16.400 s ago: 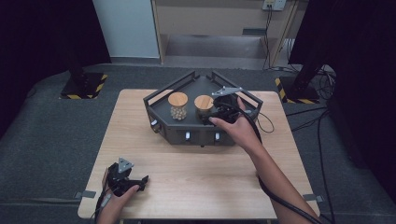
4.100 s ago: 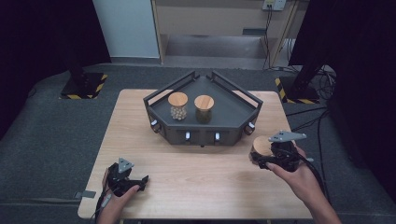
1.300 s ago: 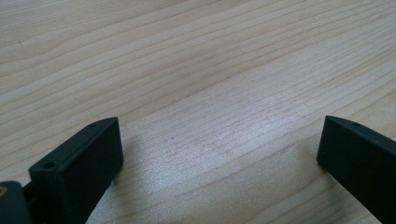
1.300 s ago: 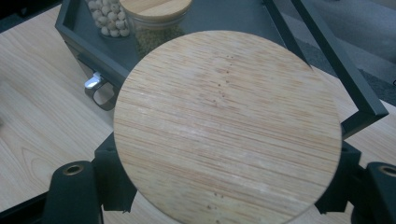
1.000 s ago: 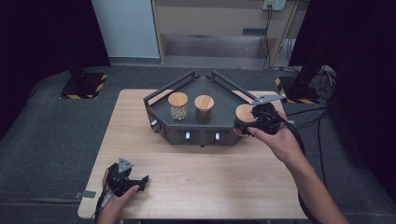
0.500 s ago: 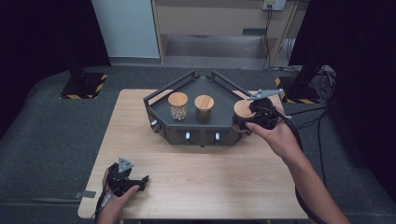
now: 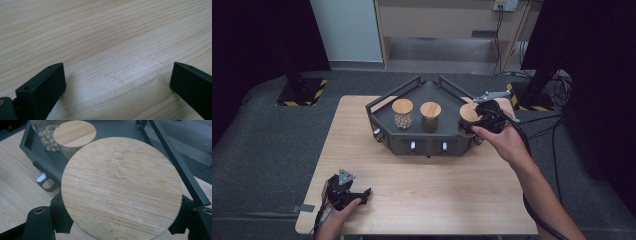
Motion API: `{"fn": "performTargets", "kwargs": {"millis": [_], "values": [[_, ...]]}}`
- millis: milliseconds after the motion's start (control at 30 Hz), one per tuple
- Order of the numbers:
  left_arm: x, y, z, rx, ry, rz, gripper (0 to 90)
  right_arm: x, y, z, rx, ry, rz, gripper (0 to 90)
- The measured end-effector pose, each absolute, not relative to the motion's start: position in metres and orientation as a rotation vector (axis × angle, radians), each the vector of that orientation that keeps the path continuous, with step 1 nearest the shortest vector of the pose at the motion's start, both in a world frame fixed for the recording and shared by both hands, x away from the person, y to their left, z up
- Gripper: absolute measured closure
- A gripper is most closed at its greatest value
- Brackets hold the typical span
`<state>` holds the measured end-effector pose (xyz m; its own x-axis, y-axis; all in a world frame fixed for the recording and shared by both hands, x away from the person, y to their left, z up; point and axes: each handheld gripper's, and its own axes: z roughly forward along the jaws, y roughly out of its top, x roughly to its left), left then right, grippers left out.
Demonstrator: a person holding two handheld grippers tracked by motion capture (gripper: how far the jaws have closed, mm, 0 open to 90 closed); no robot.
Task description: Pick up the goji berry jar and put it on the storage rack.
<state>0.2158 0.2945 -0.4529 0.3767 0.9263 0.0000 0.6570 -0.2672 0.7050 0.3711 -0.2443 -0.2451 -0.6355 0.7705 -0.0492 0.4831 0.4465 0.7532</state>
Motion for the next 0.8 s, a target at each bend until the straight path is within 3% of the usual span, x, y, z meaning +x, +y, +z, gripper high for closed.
{"fn": "performTargets", "kwargs": {"millis": [800], "values": [[0.216, 0.295, -0.453, 2.020, 1.357, 0.560, 0.0, 0.410, -0.230, -0.256, 1.118, 2.313, 1.006, 25.9]]}}
